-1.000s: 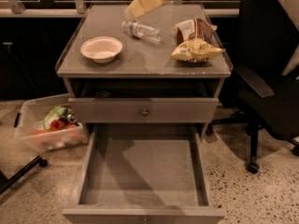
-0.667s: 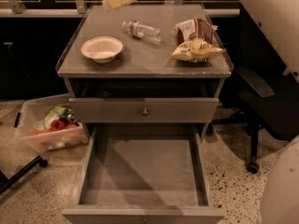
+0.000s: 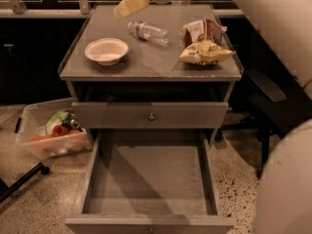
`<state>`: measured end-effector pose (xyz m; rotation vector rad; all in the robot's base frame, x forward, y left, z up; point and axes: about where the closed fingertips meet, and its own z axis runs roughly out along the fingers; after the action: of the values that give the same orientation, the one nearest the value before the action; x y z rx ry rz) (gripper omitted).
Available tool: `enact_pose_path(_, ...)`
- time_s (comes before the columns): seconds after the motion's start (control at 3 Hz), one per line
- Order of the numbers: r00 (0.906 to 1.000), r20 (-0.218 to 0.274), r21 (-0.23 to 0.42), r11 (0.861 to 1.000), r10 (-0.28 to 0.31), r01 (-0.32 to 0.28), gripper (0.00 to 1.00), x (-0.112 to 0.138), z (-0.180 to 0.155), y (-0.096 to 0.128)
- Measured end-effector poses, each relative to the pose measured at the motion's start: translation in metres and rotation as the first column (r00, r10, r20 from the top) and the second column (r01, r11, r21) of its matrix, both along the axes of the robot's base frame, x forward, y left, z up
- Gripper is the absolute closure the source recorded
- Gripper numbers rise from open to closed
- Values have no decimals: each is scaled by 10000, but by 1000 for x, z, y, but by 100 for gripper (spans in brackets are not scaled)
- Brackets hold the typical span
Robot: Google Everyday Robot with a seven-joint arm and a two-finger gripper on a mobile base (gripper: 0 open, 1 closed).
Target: Place water bottle into middle drawer
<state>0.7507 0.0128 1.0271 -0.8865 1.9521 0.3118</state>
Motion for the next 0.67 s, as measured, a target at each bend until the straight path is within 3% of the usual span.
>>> enact_pose_path(0.67,9939,556,-1619,9814,-950,1029,0,86,-75,-31)
